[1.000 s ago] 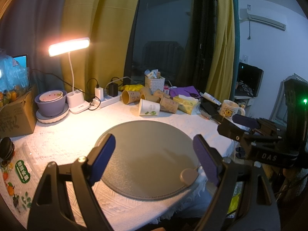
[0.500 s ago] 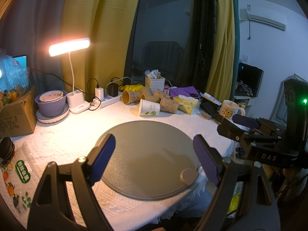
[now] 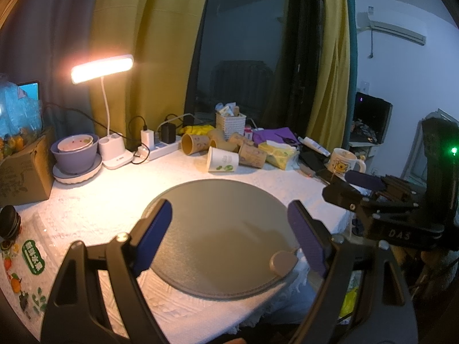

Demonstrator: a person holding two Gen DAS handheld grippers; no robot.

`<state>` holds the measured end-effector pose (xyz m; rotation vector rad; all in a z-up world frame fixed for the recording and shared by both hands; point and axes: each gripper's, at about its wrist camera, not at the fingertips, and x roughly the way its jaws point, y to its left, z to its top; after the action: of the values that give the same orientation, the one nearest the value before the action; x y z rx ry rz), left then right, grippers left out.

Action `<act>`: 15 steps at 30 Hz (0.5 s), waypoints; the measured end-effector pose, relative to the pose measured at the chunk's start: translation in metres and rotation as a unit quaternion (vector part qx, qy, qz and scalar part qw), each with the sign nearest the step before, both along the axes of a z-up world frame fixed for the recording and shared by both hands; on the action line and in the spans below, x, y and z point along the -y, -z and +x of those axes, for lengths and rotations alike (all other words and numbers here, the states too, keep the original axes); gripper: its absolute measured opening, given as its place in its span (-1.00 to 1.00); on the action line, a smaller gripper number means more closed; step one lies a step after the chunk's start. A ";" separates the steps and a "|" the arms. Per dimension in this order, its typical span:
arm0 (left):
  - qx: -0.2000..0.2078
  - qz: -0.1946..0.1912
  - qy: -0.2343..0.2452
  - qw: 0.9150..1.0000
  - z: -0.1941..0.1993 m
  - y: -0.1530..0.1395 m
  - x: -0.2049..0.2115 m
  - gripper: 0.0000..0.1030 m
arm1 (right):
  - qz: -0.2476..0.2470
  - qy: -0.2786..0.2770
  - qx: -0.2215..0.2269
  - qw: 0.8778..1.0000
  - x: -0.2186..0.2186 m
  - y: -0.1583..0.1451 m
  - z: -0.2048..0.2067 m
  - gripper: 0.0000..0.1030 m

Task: Flip cup upright

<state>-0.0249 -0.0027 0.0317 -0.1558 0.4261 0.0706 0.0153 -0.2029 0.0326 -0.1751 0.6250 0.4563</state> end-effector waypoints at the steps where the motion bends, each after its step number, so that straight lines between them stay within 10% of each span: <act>1: -0.003 -0.001 0.000 1.000 0.003 0.001 -0.001 0.63 | -0.001 0.001 -0.001 1.000 0.000 0.000 0.001 0.42; 15: -0.070 -0.025 0.009 0.997 0.064 0.034 -0.012 0.63 | -0.040 0.015 -0.035 0.998 -0.005 0.019 0.056 0.42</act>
<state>0.0395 0.0089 -0.0025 -0.1965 0.5691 0.0535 0.0708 -0.1978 0.0139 -0.2264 0.7134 0.4098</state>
